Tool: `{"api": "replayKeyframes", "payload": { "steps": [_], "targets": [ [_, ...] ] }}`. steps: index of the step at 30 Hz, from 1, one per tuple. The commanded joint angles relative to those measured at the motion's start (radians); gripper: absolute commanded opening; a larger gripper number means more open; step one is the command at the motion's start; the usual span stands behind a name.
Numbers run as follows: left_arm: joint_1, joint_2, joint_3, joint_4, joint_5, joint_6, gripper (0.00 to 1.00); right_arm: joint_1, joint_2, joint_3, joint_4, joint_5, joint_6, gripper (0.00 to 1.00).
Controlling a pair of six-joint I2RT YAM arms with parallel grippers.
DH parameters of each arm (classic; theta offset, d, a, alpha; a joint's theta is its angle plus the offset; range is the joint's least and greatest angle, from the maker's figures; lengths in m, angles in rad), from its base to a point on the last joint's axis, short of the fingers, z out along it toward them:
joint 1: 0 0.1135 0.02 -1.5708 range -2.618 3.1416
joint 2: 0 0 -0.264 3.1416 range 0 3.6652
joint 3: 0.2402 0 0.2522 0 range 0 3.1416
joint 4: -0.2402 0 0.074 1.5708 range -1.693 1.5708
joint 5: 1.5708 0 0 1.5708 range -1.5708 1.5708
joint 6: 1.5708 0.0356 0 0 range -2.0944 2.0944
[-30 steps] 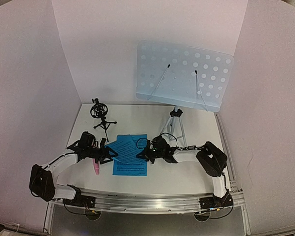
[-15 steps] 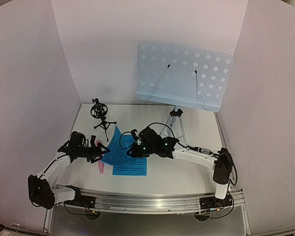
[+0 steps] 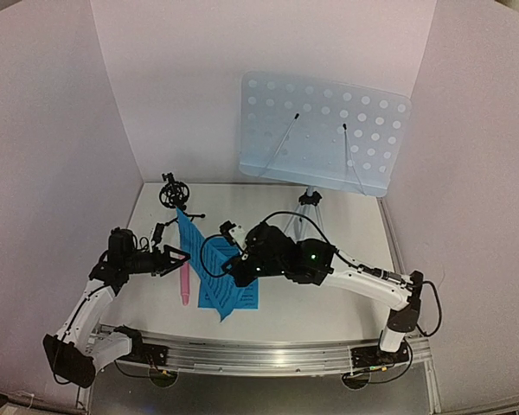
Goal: Set up the instrument practice props
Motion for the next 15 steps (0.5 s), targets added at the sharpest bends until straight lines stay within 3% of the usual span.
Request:
{"api": "replayKeyframes", "payload": {
  "steps": [1,7,15],
  "targets": [
    [0.002,-0.014,0.091,0.095,0.104,0.052,0.86,0.018,-0.079,0.092,-0.054,0.063,-0.126,0.0],
    [0.002,-0.021,0.159,0.299,0.136,-0.039,0.86,0.018,-0.108,0.228,-0.052,0.229,-0.161,0.0],
    [0.002,0.053,0.21,0.702,0.157,-0.223,0.92,0.019,-0.14,0.262,0.114,0.272,-0.233,0.0]
  ]
}}
